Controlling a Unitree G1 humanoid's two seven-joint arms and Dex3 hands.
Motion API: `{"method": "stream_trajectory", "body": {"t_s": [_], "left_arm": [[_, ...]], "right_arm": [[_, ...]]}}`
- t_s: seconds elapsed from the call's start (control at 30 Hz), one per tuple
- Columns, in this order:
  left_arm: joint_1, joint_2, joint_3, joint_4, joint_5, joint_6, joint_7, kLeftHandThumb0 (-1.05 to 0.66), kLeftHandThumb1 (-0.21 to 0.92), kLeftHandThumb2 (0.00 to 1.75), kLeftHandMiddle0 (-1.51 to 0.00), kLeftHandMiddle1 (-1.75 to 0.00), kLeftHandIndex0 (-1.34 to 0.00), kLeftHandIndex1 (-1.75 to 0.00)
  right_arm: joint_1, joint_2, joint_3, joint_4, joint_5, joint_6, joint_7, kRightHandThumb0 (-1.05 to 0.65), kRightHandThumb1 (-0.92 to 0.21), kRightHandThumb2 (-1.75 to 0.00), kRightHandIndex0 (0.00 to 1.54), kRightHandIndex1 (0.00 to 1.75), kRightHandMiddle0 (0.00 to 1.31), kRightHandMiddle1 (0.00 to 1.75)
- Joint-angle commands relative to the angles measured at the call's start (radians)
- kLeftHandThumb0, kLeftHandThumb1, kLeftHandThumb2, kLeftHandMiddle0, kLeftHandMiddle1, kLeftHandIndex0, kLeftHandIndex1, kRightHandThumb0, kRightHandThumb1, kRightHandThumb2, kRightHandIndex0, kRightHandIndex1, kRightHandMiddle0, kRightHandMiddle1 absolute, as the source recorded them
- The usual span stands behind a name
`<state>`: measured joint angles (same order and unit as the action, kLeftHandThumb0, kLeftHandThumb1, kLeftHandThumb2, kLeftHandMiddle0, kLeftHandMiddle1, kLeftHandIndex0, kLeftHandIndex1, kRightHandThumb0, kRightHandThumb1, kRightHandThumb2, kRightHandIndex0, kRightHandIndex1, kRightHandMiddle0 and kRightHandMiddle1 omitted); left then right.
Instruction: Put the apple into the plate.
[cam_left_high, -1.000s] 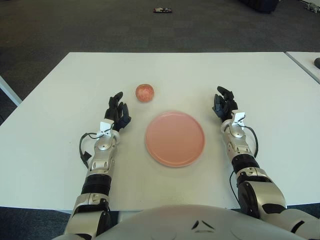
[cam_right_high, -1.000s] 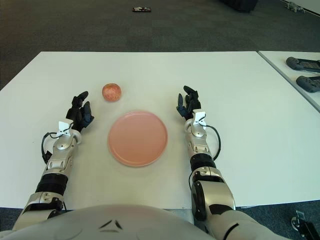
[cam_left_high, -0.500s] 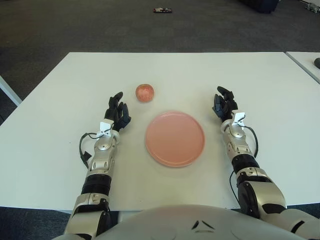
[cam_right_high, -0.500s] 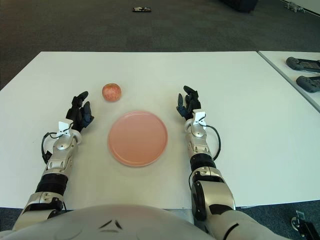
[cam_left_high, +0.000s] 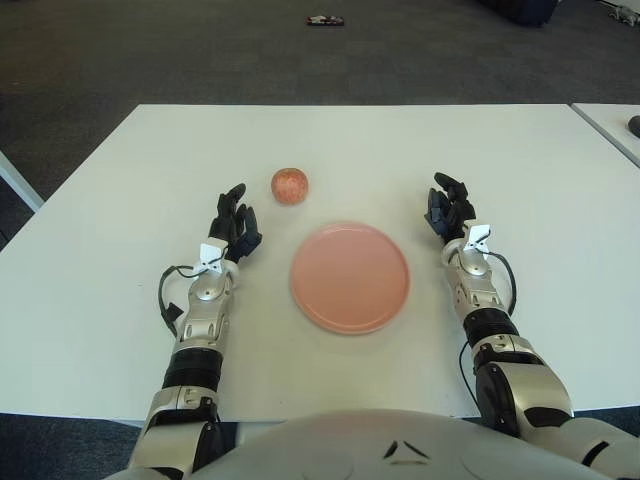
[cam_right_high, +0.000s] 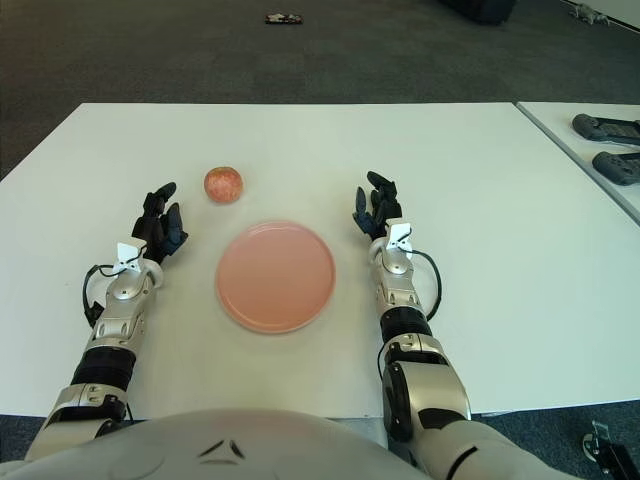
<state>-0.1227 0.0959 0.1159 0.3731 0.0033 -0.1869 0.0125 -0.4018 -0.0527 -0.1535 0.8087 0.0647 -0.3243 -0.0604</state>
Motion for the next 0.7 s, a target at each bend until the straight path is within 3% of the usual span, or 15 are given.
{"method": "stream_trajectory", "body": {"t_s": [0.0,0.67], "left_arm": [[0.0,0.004,0.004,-0.005,-0.001,0.005,0.007,-0.84,0.92,0.85,-0.26,-0.01,0.0,-0.52],[0.001,0.006,0.005,-0.003,0.004,-0.004,0.013,-0.83,0.92,0.87,-0.26,0.0,0.0,-0.5]], "right_arm": [[0.002,0.0,-0.002,0.011,0.0,0.009,-0.001,-0.68,-0.92,-0.63,0.24,0.22,0.0,0.69],[0.002,0.0,-0.002,0.011,0.0,0.009,-0.002,-0.68,-0.92,-0.63,0.24,0.22,0.0,0.69]]}}
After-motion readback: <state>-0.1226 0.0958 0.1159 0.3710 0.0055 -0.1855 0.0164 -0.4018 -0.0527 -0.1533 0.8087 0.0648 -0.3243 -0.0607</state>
